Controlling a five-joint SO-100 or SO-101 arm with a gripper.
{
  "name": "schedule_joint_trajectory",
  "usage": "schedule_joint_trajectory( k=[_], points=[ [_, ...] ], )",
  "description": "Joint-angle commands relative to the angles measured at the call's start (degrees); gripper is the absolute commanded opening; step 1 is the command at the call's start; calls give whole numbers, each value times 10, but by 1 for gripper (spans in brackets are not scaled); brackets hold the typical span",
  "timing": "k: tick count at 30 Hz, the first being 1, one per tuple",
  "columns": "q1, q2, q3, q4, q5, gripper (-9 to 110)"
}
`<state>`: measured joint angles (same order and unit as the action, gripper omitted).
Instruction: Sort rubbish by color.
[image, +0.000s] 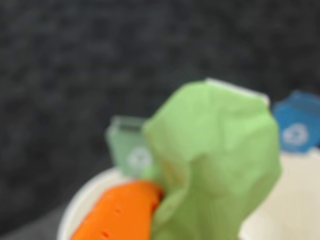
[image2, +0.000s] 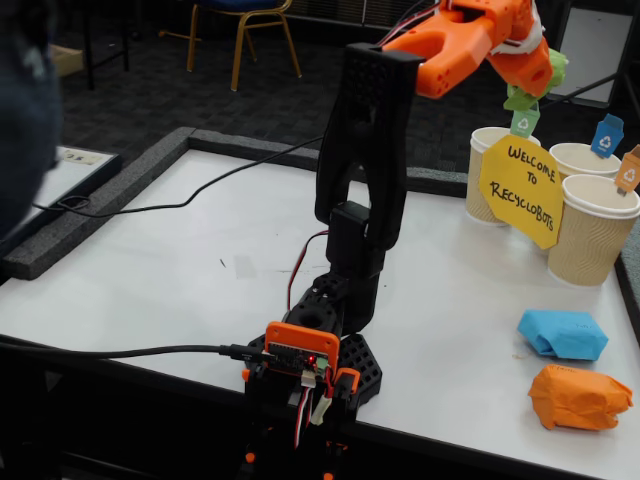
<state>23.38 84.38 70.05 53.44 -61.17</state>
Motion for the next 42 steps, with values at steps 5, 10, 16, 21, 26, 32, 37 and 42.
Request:
schedule_joint_trajectory(
  k=[5, 10, 16, 21, 26, 32, 37, 42],
  points=[
    [-11, -16, -109, -25, -69, 0],
    [-28, -22, -107, -4, -89, 0],
    [-50, -24, -106, 17, -112, 0],
    [-47, -31, -105, 11, -132, 0],
    [-30, -46, -101, -24, -132, 0],
    [-18, -54, -99, -28, -132, 12],
    [-12, -56, -99, -35, -132, 19],
    [-10, -54, -99, -36, -132, 22]
  ],
)
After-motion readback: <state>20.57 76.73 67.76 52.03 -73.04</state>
